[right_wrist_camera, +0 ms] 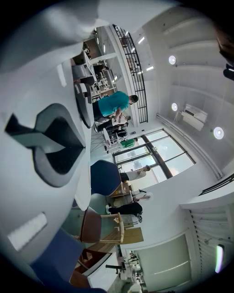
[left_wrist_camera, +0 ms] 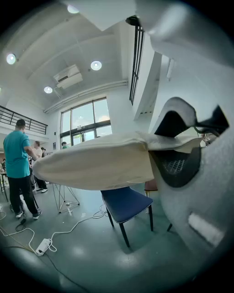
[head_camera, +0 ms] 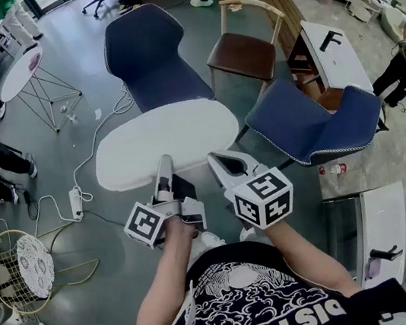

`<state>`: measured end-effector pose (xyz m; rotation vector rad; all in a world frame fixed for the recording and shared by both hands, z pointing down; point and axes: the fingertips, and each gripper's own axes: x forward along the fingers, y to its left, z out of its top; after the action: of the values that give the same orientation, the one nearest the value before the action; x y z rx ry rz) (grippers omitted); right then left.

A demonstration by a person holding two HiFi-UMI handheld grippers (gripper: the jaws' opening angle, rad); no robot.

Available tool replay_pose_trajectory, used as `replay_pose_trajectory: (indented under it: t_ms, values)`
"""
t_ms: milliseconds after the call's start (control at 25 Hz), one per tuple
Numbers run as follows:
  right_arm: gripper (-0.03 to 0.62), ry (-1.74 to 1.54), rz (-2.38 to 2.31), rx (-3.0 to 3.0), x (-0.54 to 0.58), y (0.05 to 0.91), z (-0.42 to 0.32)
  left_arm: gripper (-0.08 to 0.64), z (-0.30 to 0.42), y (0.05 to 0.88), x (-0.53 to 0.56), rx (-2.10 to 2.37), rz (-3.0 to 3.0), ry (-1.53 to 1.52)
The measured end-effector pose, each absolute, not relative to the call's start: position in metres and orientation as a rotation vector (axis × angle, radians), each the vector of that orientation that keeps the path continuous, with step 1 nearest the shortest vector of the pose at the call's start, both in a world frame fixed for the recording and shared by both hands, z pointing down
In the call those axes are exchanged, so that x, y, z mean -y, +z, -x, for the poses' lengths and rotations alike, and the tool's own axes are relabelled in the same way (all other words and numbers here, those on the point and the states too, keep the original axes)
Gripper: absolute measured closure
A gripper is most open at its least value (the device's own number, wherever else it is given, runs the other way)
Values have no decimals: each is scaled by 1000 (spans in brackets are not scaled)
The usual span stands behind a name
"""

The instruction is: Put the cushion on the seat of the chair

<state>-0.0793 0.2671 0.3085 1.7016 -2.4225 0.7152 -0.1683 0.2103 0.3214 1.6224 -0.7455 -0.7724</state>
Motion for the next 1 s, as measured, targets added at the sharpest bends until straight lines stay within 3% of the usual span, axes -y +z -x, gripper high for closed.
replay_pose_trajectory:
  t_ms: [1000]
  values:
    - [595,749,-1721,2394,-216,328,88,512,187,350,-161,737,-1558,-773]
